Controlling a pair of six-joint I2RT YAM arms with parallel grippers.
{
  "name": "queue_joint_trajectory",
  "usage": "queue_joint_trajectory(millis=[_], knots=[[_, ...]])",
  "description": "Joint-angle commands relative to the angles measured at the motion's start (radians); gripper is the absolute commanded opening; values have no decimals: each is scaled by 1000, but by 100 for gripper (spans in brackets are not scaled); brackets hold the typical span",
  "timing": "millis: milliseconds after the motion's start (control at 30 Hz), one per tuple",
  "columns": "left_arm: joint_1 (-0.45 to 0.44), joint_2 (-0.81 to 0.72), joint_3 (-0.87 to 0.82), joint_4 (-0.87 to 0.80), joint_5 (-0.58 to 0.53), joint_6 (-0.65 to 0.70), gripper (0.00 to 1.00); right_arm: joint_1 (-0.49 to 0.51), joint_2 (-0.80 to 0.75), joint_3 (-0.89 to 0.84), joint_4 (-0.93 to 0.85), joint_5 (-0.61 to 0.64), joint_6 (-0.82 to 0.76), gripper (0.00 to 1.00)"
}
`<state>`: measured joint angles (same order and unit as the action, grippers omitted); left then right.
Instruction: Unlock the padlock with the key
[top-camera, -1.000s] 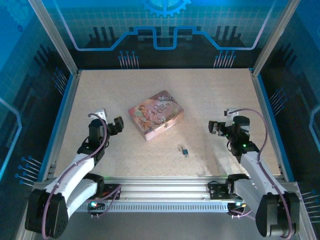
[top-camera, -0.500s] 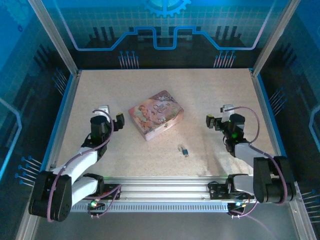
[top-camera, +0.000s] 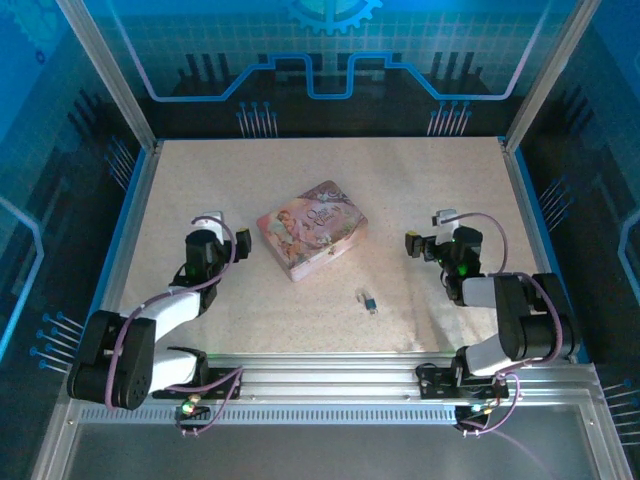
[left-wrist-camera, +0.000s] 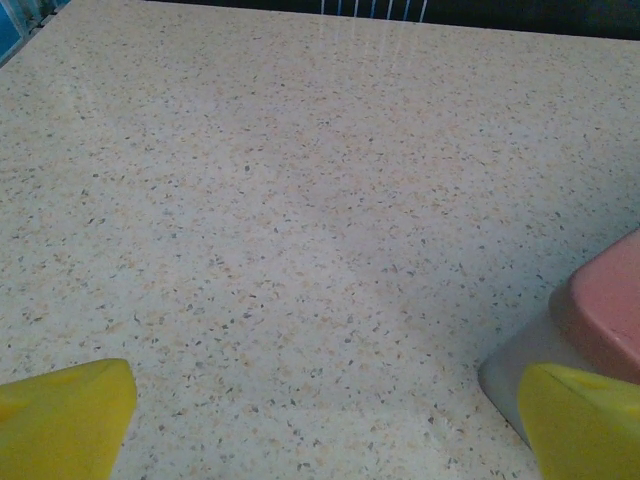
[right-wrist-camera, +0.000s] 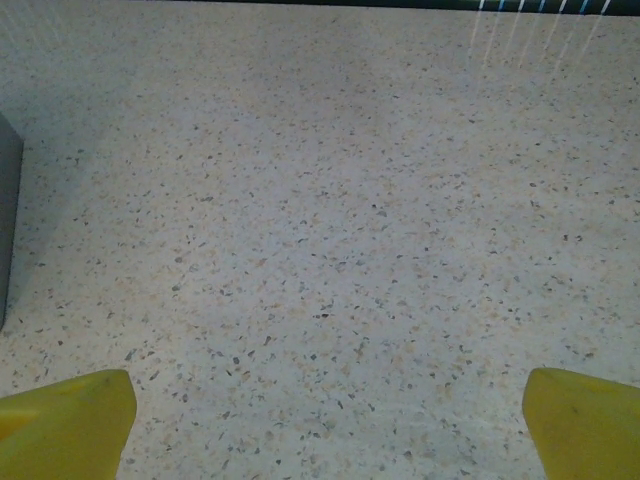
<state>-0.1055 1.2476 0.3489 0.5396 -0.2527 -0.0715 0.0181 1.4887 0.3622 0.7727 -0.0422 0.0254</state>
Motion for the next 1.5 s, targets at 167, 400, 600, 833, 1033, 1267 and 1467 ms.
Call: queue_joint_trajectory(millis=[167,400,600,833,1033,1267,1467], knots=[[24,81,19,150,79,59,99,12,15,69,-18,21,-30,100],[27,175,8,313,141,144,99,15,15,69,-18,27,-33,100],[50,313,-49,551,179,137,99,20,16,70,-20,36,-34,100],[88,302,31,382,186,91,99,27,17,70,-21,50,-39,100],[105,303,34,378,182,65,99,32,16,70,-21,57,-41,100],[105,303,35,378,182,67,99,32,16,70,-21,59,-41,100],[105,302,33,378,183,67,99,32,16,73,-22,59,-40,100]])
